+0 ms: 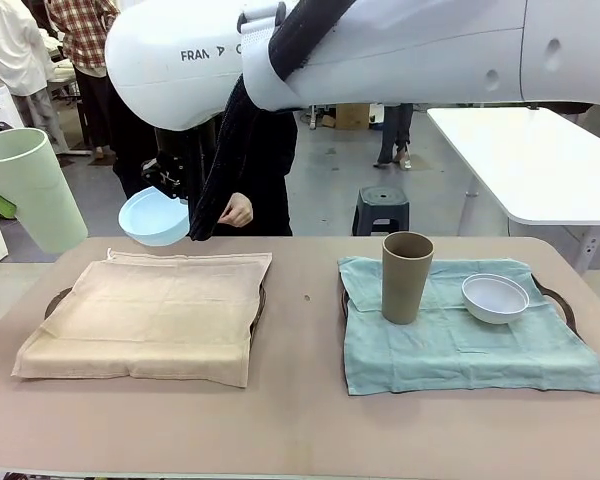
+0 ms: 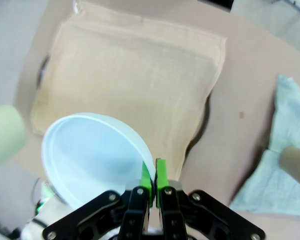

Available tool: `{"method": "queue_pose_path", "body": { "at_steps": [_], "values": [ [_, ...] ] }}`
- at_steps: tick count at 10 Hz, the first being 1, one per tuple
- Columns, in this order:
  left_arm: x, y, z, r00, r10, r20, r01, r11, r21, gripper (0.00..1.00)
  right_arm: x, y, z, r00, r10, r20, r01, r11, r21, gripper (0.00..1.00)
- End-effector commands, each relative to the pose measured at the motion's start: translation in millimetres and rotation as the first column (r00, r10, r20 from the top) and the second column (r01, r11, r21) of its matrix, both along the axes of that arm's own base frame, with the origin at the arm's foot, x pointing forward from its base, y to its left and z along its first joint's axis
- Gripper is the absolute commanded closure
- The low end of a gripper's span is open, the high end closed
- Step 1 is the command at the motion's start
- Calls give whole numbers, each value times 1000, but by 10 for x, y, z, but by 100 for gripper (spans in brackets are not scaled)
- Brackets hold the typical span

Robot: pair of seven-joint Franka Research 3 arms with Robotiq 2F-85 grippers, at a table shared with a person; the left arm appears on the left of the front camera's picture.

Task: Set up a tray with a mat and arrange the tableware.
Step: Place the Picnic Bowl and Reusable plastic cup back onto the Handle tray in front of the human's position.

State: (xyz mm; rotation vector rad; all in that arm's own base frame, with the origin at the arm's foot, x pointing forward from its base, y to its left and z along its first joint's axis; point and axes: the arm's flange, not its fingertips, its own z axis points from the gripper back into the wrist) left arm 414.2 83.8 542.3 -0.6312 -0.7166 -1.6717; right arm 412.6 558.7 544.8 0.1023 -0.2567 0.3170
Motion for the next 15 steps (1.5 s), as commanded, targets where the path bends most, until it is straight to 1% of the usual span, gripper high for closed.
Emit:
{"method": "queue_pose_path", "body": {
  "at_steps": [1, 2, 3, 4, 5, 6, 7, 8, 9, 10, 11, 12, 14, 15],
  "values": [
    [197, -26, -556, 998, -23, 66, 22, 1000, 14, 15, 323, -65, -402, 999, 15, -38, -15, 1000, 20, 95],
    [233, -59, -834, 997, -49, 57, 48, 999, 8, 15, 426, -103, -609, 998, 12, -66, -11, 1000, 16, 95],
    [246, -100, -976, 997, -63, 37, 62, 998, 31, 15, 475, -99, -750, 996, 27, -82, -26, 1000, 14, 95],
    [258, -111, -961, 999, -29, -31, 30, 1000, 9, 15, 462, -107, -745, 991, -8, -131, 11, 1000, 26, 95],
    [231, -28, -883, 999, -41, 28, 40, 999, 25, 15, 477, -103, -703, 999, -9, -52, 8, 1000, -15, 95],
    [231, -28, -883, 999, -41, 28, 40, 999, 25, 15, 477, -103, -703, 999, -9, -52, 8, 1000, -15, 95],
    [265, -71, -1110, 999, -47, -11, 47, 999, 23, 15, 549, -119, -878, 996, -14, -88, 12, 1000, -13, 95],
    [368, -71, -1193, 1000, -3, -11, 3, 1000, 8, 15, 635, -119, -1060, 992, -1, -125, 0, 1000, -5, 95],
    [421, -82, -1281, 999, 17, -27, -18, 1000, -10, 15, 625, -65, -1184, 992, 49, -113, -47, 999, 17, 95],
    [463, -95, -1312, 1000, 17, -18, -17, 1000, -16, 15, 598, -37, -1240, 994, 77, -80, -77, 997, 5, 95],
    [504, -115, -1339, 1000, 6, 2, -6, 1000, 18, 15, 611, -47, -1258, 994, 88, -61, -89, 996, -15, 95],
    [525, -138, -1444, 1000, 2, 0, -2, 999, 34, 15, 641, -66, -1303, 995, 95, -33, -95, 995, -18, 95],
    [610, -152, -1707, 999, 1, -42, 0, 999, 36, 15, 726, -90, -1498, 995, 92, -35, -92, 996, -1, 95],
    [661, -151, -1798, 999, -7, -51, 9, 1000, 25, 15, 761, -104, -1589, 995, 97, -33, -97, 995, -2, 95]
  ]
}}
